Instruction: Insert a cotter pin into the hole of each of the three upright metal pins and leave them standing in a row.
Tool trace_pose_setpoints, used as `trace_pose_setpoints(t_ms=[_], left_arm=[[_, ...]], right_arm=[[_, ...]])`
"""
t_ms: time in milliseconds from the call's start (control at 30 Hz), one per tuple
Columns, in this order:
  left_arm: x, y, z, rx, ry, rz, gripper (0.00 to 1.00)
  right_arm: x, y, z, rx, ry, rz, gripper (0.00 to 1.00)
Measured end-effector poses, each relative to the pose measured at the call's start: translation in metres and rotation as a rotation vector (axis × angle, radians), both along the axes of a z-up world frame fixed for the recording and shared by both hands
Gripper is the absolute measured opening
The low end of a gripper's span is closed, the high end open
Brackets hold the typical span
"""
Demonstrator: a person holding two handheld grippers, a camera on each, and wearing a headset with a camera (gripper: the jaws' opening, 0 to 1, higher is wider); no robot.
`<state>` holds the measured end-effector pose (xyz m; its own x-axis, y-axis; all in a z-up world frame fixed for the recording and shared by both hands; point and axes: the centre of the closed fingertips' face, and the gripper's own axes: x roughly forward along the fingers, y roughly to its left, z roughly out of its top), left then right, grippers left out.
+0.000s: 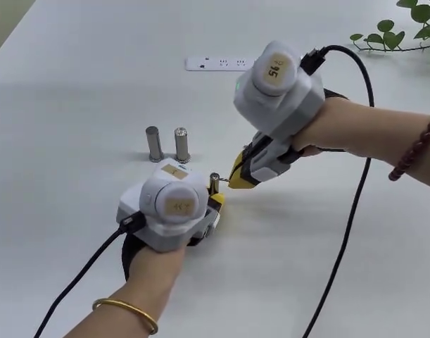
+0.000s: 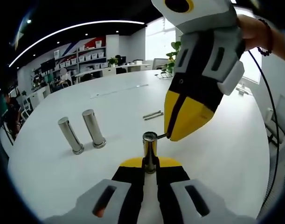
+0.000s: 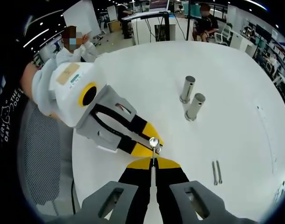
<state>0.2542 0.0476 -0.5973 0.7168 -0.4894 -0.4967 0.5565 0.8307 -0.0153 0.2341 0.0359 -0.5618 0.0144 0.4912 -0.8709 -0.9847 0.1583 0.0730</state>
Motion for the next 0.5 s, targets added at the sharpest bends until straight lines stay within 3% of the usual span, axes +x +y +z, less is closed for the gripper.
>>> trace_pose_setpoints(t_ms=[433,500], left_arm=[[0.0,0.0,0.0,0.002,-0.006,0.021,0.07],[0.0,0.0,0.0,0.002,-0.006,0.021,0.07]], right_arm=[[0.0,0.015,-0.001,0.04,-0.025,-0.007,0.0],[0.003,0.016,0.0,0.054,-0.015,-0.037,0.08]])
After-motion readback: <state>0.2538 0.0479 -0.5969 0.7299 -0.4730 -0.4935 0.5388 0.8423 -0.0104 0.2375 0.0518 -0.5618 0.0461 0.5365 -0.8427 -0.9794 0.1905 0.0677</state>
